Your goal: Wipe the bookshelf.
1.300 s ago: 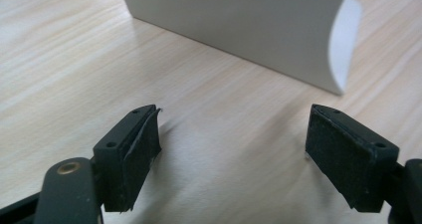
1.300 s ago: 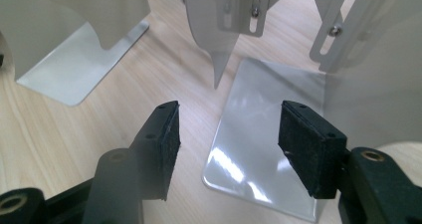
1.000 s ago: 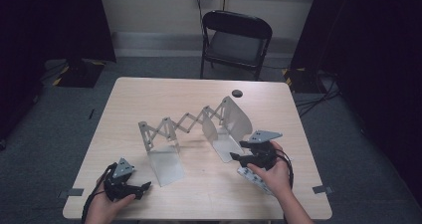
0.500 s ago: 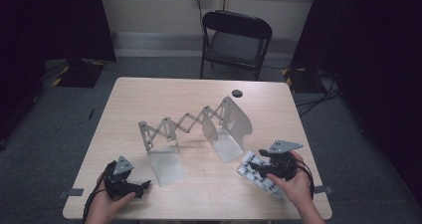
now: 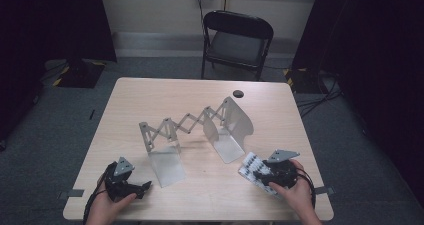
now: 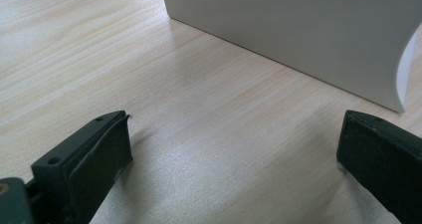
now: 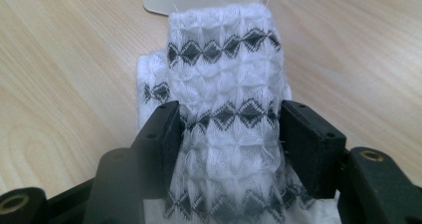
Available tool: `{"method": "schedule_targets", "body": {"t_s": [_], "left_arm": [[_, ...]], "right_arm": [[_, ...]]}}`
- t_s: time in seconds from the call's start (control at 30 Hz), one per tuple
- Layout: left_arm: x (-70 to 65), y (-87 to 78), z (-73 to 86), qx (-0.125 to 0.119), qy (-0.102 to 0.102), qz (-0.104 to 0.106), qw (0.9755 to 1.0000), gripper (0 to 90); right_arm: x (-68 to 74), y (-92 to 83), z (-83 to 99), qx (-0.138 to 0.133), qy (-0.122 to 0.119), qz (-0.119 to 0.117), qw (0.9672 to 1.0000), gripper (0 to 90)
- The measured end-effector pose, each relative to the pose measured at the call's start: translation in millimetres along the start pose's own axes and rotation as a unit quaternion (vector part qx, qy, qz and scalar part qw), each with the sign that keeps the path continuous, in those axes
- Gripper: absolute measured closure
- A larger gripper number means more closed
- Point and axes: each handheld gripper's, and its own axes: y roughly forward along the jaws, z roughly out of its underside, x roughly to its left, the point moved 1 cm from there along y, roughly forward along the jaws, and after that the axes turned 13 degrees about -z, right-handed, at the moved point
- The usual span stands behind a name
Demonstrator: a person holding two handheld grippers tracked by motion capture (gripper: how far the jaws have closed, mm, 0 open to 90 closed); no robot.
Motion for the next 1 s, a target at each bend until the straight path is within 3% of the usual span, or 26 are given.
{"method": "schedule_targets", "body": {"t_s": [0.17, 0.27, 0.43, 0.57, 0.8, 1.0], "left_arm": [[0.0, 0.0, 0.0, 0.000, 0.000, 0.000, 1.0000, 0.2], [0.1, -0.1, 0.0, 0.000, 0.001, 0.000, 1.0000, 0.2], [0.2, -0.2, 0.0, 0.000, 0.002, -0.002, 1.0000, 0.2], [-0.2, -0.3, 0.2, 0.000, -0.001, -0.002, 1.0000, 0.2], [-0.1, -0.3, 0.2, 0.000, -0.001, -0.002, 1.0000, 0.2], [-0.2, -0.3, 0.2, 0.000, -0.001, -0.002, 1.0000, 0.2]], "right_arm": [[-2.6, 4.7, 6.0, -0.023, 0.014, 0.003, 0.9996, 45.9], [-5.6, 4.7, 12.5, -0.053, 0.026, 0.009, 0.9982, 53.7], [-4.0, 4.4, 14.7, -0.066, 0.046, 0.033, 0.9962, 66.0], [-4.0, 4.3, 13.9, -0.068, 0.060, 0.048, 0.9947, 73.8], [-4.7, 3.8, 11.5, -0.067, 0.086, 0.062, 0.9921, 77.6], [-10.7, -3.1, 3.6, -0.060, 0.104, 0.088, 0.9889, 78.2]]}}
